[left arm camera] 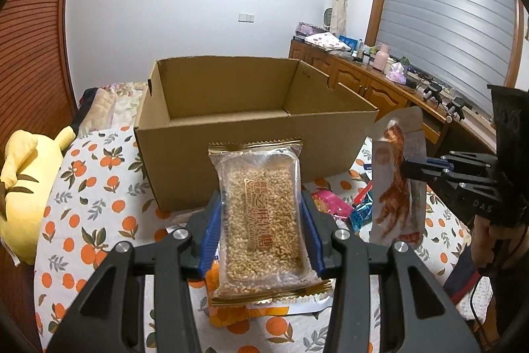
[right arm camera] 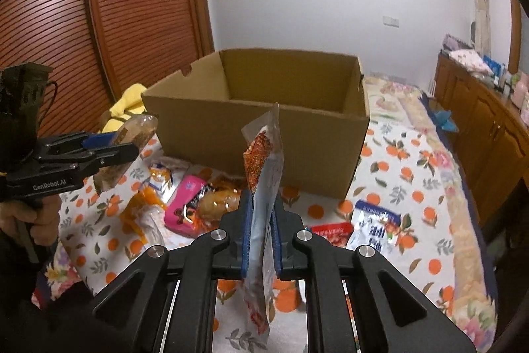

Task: Organize snacks
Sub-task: 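Lift the rice-cracker bar with the left tool while the right tool carries the chicken-feet pouch over the box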

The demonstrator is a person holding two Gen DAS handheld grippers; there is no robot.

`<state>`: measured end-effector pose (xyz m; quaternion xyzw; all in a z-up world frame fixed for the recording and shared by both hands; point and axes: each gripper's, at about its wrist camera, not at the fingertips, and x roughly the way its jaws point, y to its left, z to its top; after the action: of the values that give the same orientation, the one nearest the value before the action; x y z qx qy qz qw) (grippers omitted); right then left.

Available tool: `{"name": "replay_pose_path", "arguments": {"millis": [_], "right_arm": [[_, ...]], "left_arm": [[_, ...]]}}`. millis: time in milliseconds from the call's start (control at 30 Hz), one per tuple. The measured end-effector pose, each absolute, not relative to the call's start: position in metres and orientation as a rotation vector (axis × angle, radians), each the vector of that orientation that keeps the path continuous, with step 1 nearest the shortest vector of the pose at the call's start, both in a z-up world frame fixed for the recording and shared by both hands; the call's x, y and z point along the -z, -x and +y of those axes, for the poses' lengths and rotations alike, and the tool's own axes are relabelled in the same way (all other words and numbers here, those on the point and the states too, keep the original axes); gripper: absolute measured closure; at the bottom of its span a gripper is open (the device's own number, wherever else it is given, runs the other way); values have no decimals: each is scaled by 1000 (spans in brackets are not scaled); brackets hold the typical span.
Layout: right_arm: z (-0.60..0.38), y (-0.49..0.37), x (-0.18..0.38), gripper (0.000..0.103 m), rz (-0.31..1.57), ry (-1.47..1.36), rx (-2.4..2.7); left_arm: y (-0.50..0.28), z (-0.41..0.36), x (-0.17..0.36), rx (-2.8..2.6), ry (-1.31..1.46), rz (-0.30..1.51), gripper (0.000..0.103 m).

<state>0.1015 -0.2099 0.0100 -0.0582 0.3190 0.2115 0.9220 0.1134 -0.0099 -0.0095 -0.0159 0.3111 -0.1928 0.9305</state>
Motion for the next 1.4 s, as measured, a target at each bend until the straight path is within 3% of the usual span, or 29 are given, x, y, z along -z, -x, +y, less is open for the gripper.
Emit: {"name": "replay_pose_path", "arguments": {"millis": [800,1400], "right_arm": [[-187,-139,-111,95,418,236,-420],[-168,-210,-109,95,413,258,-396]], "left_arm": [[-163,-9,-58,332,-51,553,59],[-227,-13,-39,286,-80,630,59]]}}
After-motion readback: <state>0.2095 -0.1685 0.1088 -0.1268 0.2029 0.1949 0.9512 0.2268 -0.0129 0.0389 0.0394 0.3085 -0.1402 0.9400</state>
